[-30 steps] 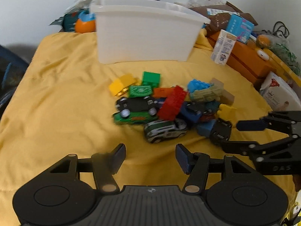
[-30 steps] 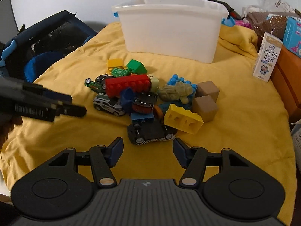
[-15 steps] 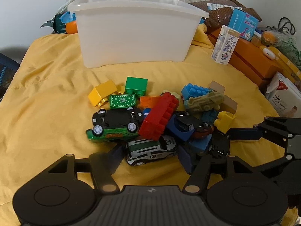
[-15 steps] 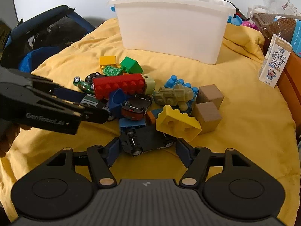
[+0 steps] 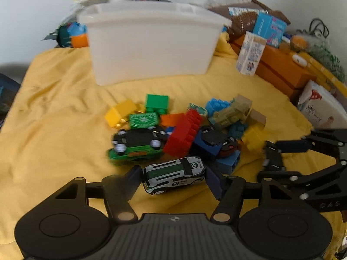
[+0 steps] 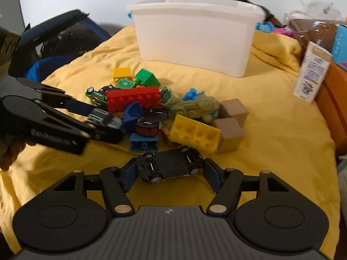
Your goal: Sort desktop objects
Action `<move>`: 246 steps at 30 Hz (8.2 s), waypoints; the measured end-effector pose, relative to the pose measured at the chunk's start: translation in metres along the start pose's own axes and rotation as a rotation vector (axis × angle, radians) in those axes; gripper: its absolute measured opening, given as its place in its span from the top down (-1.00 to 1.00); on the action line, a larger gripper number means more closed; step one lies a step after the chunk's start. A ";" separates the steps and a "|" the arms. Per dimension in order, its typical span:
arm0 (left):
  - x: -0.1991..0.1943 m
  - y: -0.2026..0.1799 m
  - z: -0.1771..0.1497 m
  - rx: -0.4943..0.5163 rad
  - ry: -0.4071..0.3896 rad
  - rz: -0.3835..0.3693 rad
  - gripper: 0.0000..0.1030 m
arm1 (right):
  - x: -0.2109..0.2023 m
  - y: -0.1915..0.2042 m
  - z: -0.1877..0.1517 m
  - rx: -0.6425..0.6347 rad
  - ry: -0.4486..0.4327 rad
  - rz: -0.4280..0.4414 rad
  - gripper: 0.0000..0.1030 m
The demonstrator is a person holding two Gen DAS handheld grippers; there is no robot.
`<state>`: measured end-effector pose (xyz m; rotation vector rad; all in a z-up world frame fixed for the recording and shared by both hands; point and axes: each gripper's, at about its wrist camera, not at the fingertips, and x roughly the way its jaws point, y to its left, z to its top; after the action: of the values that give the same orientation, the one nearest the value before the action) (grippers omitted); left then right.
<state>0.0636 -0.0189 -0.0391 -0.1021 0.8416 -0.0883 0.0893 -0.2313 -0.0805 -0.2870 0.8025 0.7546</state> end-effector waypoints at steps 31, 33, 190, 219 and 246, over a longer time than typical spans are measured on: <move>-0.042 0.068 0.218 -0.099 -0.155 0.032 -0.31 | -0.043 -0.070 0.205 0.212 -0.249 -0.005 -0.32; -0.031 0.073 0.226 -0.112 -0.125 0.026 -0.31 | -0.032 -0.076 0.217 0.229 -0.220 0.001 -0.32; 0.045 0.019 0.032 0.046 0.044 0.068 -0.36 | 0.038 -0.048 0.031 0.129 0.058 -0.098 0.36; -0.044 0.043 0.078 -0.057 -0.153 0.008 -0.33 | -0.023 -0.043 0.068 0.179 -0.134 -0.027 0.50; 0.004 0.047 0.008 -0.033 0.067 0.025 -0.30 | 0.019 -0.042 0.015 0.102 0.074 -0.064 0.32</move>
<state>0.0743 0.0282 -0.0425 -0.1205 0.9116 -0.0544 0.1357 -0.2437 -0.0861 -0.2486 0.8954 0.6439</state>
